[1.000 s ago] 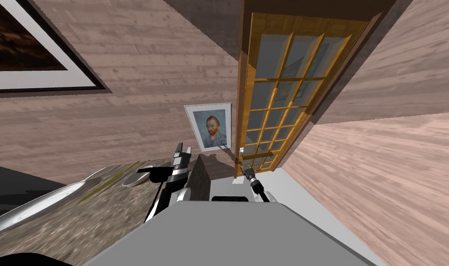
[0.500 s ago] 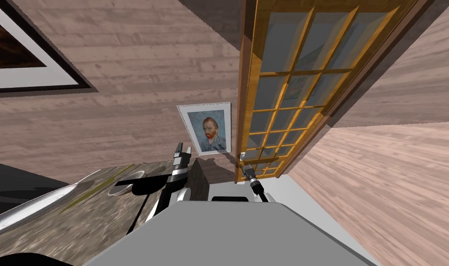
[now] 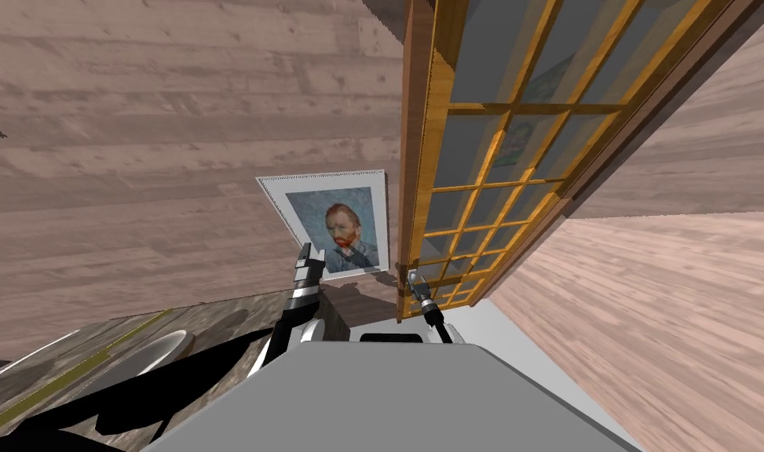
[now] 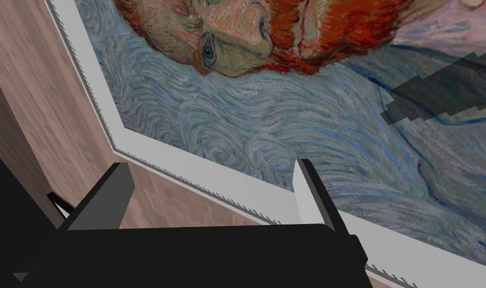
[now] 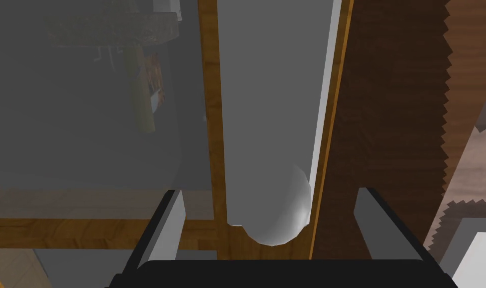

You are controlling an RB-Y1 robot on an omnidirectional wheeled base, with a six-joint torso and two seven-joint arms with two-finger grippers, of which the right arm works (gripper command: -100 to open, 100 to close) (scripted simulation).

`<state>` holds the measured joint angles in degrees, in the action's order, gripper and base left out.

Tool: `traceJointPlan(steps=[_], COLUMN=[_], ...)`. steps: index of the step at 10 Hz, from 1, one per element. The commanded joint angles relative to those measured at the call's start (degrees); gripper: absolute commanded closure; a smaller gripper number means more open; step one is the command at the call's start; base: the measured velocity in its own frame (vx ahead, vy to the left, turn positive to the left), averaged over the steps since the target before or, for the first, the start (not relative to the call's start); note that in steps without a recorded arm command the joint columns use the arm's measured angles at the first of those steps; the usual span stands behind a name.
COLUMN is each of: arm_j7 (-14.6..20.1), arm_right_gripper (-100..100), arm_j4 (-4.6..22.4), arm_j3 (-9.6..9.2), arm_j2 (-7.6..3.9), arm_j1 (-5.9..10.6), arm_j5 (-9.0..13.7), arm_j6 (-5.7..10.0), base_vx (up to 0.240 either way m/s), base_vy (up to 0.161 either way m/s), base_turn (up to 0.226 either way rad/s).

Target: Pull the door open

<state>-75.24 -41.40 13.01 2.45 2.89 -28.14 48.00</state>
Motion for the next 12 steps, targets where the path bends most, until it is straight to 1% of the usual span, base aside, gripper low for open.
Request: traceJointPlan(steps=[1,2,7,8,9,12], arm_j7=[0.0,0.0,0.0,0.8,1.1,2.7], arm_right_gripper=[-100,100,100,100,100,100], arm_j4=[0.0,0.0,0.0,0.2,0.3,0.6], arm_j3=[0.0,0.0,0.0,0.05,0.08,0.26], arm_j2=[0.0,0.0,0.0,-0.42,-0.58,-1.49], arm_j1=[0.0,0.0,0.0,-0.28,-0.36,-0.85], arm_j5=[0.0,0.0,0.0,0.3,0.4,1.0], arm_j6=[0.0,0.0,0.0,-0.03,-0.04,-0.13], base_vx=[0.053,-0.031,-0.007,-0.088,-0.146,-0.188], base_vy=[0.011,0.002,-0.002,0.004,0.008,0.015], base_turn=[-0.052,0.046,0.002,0.083,0.087,0.067])
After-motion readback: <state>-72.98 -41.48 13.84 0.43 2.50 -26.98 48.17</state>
